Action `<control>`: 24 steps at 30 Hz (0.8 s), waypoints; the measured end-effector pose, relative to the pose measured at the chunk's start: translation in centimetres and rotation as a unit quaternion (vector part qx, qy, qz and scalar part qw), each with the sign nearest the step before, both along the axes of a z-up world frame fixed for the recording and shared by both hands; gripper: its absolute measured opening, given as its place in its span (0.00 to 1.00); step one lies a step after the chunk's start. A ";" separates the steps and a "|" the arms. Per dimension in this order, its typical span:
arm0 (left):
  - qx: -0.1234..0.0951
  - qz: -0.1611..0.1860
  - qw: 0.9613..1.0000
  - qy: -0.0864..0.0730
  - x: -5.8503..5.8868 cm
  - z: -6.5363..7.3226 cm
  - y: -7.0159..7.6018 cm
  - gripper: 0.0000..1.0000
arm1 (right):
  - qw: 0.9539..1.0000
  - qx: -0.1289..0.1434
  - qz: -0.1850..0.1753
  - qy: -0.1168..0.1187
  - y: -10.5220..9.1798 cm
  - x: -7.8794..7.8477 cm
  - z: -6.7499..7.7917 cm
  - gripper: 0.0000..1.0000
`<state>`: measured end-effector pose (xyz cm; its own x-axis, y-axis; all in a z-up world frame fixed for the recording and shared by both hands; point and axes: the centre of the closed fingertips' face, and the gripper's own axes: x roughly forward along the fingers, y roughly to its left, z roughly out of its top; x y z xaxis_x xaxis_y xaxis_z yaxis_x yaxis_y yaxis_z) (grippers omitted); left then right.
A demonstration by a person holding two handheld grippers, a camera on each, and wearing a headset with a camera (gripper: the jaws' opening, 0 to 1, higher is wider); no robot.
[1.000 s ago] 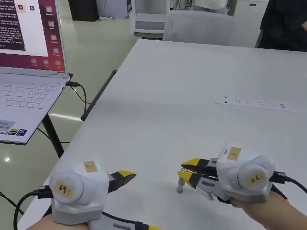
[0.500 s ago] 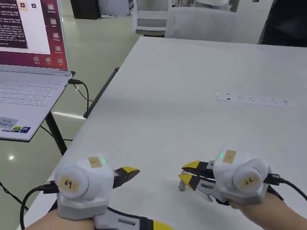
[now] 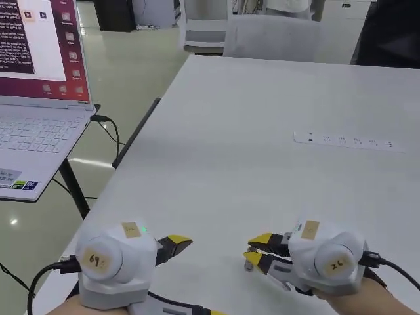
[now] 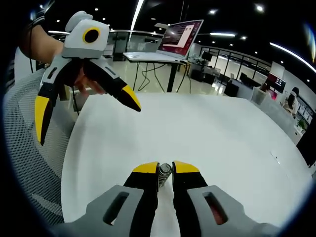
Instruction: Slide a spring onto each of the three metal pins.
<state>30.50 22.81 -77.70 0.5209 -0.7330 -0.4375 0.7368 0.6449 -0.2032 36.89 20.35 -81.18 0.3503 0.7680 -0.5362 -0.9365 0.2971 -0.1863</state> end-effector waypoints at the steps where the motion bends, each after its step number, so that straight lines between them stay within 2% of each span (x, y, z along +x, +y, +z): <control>1: 0.003 -0.002 1.000 -0.001 0.1 0.0 0.0 0.93 | 1.000 0.000 0.000 0.000 0.0 0.0 0.0 0.07; 24: 0.005 -0.007 1.000 0.000 0.2 0.2 -0.4 0.92 | 1.000 -0.006 0.006 -0.006 -0.1 -0.2 0.0 0.08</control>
<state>30.72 22.41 -77.55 0.5114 -0.7357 -0.4441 0.7454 0.6369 -0.1967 36.72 20.29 -81.22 0.3479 0.7660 -0.5406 -0.9375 0.2842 -0.2006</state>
